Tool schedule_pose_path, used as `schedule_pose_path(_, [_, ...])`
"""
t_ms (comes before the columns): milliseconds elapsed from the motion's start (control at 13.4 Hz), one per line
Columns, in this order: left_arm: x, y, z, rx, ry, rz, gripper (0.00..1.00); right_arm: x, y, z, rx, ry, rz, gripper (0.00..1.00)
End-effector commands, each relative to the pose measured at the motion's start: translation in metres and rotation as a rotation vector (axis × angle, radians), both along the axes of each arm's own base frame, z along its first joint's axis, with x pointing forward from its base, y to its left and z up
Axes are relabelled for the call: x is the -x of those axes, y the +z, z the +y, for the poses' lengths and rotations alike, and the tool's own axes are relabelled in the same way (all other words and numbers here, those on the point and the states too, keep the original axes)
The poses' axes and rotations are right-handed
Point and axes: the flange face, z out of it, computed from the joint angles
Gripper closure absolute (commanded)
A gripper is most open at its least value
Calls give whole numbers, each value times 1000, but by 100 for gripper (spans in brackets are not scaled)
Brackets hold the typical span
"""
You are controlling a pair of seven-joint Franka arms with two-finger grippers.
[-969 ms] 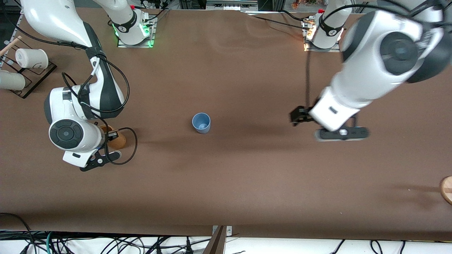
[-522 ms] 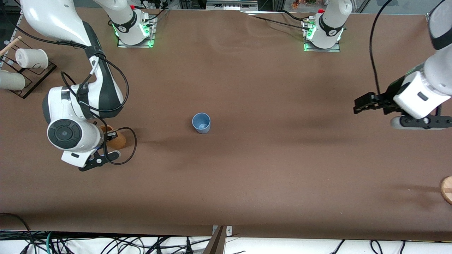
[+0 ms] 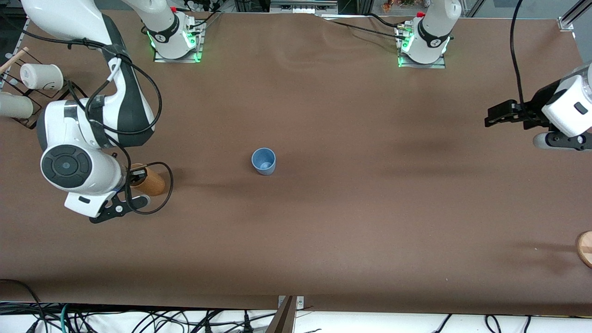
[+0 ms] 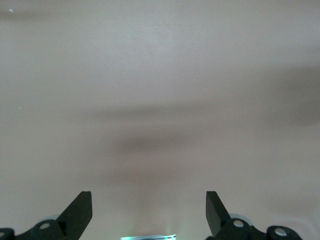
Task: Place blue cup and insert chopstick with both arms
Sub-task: 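Withdraw the left gripper while the right gripper grasps the pink chopstick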
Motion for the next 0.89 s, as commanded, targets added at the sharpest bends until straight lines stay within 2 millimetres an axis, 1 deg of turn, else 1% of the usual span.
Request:
schedule_pose_path(0, [14, 4, -1, -26, -40, 6, 0, 11, 44, 7, -5, 15, -9, 100])
schedule_pose_path(149, [10, -4, 3, -24, -36, 23, 0, 17, 71, 26, -11, 39, -10, 100])
schedule_pose_path(224, [7, -10, 5, -19, -32, 32, 0, 22, 85, 39, -14, 56, -16, 100])
schedule_pose_path(298, [6, -10, 4, -12, -31, 32, 0, 28, 99, 54, -17, 73, -33, 100])
schedule_pose_path(447, [5, -9, 3, -11, -33, 28, 0, 42, 113, 94, -19, 121, -60, 100])
schedule_pose_path(596, [5, -8, 2, -11, -34, 25, 0, 58, 130, 126, -26, 146, -97, 100])
schedule_pose_path(671, [5, -9, 3, -11, -33, 26, 0, 64, 132, 146, -32, 149, -117, 100])
schedule_pose_path(745, [4, -10, 5, -9, -30, 28, 0, 73, 140, 172, -47, 149, -158, 100])
schedule_pose_path(820, [3, -11, 4, -9, -31, 29, 0, 79, 141, 194, -62, 125, -197, 100])
